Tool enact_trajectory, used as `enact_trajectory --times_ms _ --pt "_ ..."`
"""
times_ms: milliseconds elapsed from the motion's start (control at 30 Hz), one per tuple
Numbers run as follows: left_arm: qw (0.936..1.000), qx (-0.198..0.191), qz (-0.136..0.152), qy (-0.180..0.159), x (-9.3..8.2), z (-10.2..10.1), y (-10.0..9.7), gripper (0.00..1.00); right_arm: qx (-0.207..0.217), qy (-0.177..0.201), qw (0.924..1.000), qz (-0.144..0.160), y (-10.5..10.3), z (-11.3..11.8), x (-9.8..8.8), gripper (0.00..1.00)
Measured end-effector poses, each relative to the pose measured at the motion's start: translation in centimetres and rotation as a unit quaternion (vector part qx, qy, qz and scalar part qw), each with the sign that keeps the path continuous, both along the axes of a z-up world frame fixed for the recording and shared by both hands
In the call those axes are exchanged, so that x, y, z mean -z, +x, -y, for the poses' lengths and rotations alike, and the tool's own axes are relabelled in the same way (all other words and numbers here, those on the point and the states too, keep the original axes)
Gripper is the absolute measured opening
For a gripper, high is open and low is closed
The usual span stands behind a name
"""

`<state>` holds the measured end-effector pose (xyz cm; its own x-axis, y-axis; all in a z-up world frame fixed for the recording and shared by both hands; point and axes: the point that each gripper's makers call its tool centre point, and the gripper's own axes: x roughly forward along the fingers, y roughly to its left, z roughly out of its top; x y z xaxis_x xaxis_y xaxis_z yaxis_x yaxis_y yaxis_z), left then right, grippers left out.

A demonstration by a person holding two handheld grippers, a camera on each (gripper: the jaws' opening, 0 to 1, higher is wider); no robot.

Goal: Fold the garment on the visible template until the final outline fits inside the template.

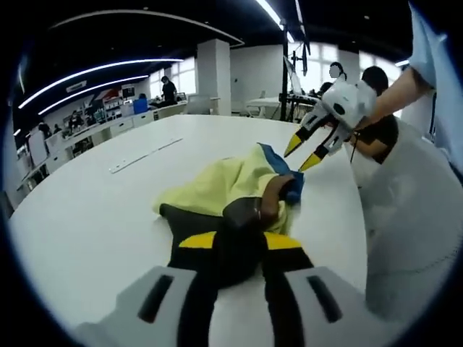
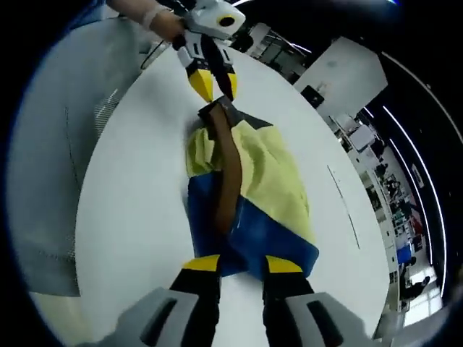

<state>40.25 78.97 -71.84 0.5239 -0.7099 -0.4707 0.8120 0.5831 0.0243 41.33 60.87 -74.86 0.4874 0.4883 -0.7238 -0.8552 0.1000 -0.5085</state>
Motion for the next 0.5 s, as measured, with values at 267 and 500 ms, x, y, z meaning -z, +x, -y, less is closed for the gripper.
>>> enact_trajectory --times_ms 267,500 --pt "0.9999 -0.007 -0.012 -0.005 0.5 0.5 0.1 0.11 -0.036 -0.046 0.9974 0.042 0.7 0.1 0.7 0.1" --pt "0.9997 -0.01 -0.02 -0.004 1.0 0.3 0.2 0.05 -0.035 -0.047 0.9971 0.047 1.1 -0.2 1.5 0.06"
